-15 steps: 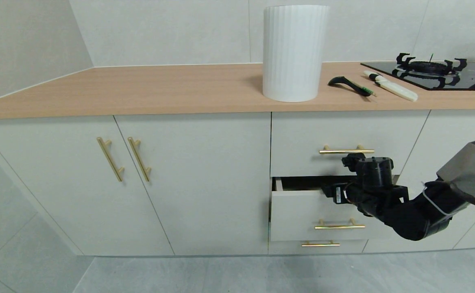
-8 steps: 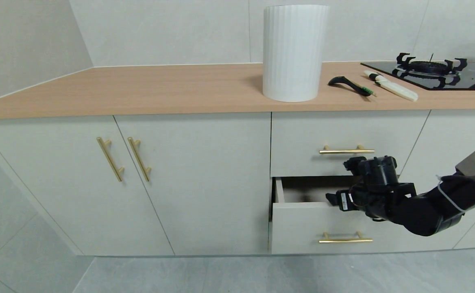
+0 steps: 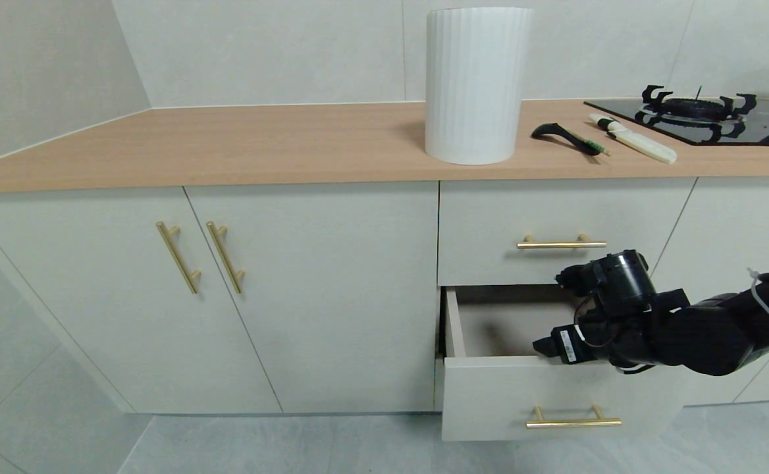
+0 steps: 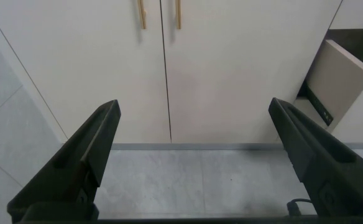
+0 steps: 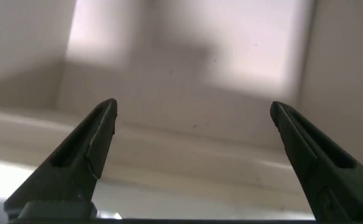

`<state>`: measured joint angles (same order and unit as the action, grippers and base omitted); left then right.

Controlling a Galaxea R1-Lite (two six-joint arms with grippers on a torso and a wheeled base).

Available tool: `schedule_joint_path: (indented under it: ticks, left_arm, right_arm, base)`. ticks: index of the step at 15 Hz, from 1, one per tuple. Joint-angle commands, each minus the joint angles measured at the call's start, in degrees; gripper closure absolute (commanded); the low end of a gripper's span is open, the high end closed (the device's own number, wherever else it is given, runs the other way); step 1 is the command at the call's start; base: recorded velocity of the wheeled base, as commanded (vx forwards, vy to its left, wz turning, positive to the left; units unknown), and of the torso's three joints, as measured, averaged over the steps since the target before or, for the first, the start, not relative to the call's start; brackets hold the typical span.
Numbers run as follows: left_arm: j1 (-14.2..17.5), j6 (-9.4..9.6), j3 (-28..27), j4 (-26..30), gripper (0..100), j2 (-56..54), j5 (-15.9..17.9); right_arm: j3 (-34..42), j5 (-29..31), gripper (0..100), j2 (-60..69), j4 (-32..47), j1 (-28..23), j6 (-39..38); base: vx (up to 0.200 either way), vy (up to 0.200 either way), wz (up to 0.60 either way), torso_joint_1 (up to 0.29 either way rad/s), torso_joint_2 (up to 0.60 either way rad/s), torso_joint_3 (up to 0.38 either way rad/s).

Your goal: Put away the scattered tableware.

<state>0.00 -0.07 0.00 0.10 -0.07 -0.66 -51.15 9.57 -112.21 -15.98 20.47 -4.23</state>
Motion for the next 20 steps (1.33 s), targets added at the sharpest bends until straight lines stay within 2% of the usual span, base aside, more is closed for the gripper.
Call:
schedule_joint_path:
  ticks: [1, 6, 9, 13, 17, 20]
  left_arm:
    - [0.0, -0.01, 0.0, 0.0, 0, 0.1, 0.0]
    - [0.0, -0.01, 0.0, 0.0, 0, 0.1, 0.0]
    - [0.0, -0.01, 0.0, 0.0, 0, 0.1, 0.0]
    - [0.0, -0.01, 0.0, 0.0, 0, 0.1, 0.0]
    - [0.0, -0.01, 0.0, 0.0, 0, 0.1, 0.0]
    - [0.0, -0.01, 0.0, 0.0, 0, 0.1, 0.0]
  right_arm:
    - [0.0, 0.0, 0, 2.3, 1.3, 1.2, -0.1]
    - [-1.0, 0.0, 0, 2.1, 7.1, 2.2, 0.0]
    - [-1.8, 0.0, 0, 3.5, 13.6, 2.2, 0.3]
    - [-1.7, 0.0, 0, 5.0, 22.9, 2.8, 5.2]
    - [-1.7, 0.3, 0, 5.7, 28.1, 4.5, 5.8]
    - [-1.2, 0.5, 0, 6.0, 33.4, 5.6, 9.4]
  base:
    - [0.0, 0.0, 0.0, 0.0, 0.0, 0.0]
    - [0.0, 0.0, 0.0, 0.0, 0.0, 0.0]
    - [0.0, 0.0, 0.0, 0.0, 0.0, 0.0]
    - [0.0, 0.0, 0.0, 0.0, 0.0, 0.0]
    - [0.0, 0.0, 0.0, 0.0, 0.0, 0.0]
    - [0.0, 0.0, 0.0, 0.0, 0.0, 0.0]
